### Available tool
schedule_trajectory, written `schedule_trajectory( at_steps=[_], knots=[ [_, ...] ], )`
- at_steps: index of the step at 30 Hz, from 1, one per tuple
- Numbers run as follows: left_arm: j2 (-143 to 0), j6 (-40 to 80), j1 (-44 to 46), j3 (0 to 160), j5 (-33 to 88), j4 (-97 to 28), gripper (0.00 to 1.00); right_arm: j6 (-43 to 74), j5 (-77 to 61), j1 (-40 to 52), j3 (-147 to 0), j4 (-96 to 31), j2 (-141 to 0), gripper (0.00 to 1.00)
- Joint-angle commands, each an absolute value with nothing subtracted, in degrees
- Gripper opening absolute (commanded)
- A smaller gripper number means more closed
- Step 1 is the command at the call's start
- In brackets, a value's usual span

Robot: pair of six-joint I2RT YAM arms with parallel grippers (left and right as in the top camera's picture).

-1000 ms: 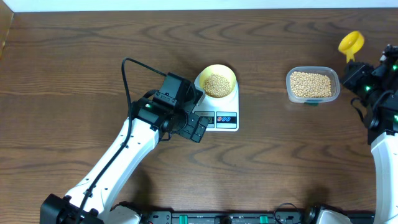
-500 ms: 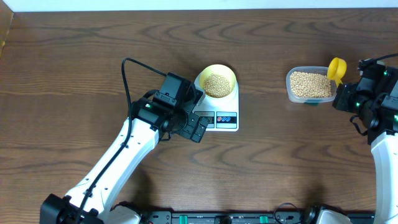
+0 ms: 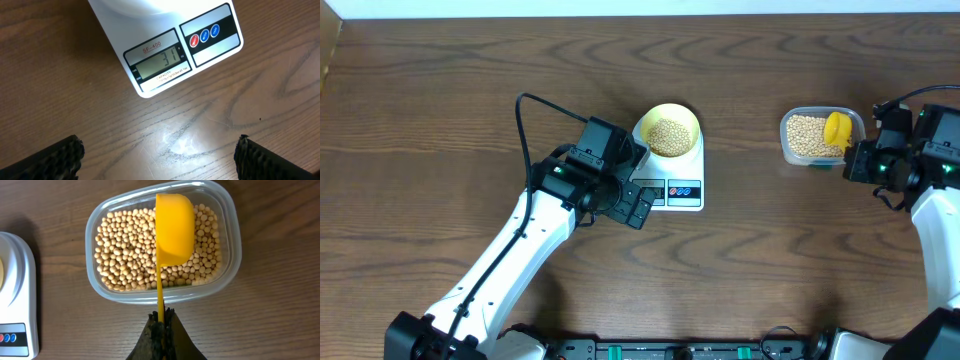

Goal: Scoop item into bowl and weigh 50g on scale
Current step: 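Dip the scoop into the soybeans again with the right gripper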

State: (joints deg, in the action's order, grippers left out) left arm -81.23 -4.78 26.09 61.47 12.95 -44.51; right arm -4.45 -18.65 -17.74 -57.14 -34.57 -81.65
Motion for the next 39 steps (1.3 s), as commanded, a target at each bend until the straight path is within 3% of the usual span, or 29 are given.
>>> schedule_trajectory(
  at_steps=[1,21,39],
  knots=[
    [-81.7,-5.5,26.1,60.9,12.4,-44.5,0.98,-6.1,-19.6,-16.7,-57.3,-34.5,-84.2,0.01],
    [-81.7,-5.5,26.1,60.9,12.4,-44.5,0.98,0.5,-29.1,-12.8,-57.3,-32.7,-87.8,0.01],
    [-81.7,-5.5,26.1,60.9,12.4,-44.5,0.98,9.2,-38.1,-18.9,-57.3,-32.9,-87.8,0.01]
  ],
)
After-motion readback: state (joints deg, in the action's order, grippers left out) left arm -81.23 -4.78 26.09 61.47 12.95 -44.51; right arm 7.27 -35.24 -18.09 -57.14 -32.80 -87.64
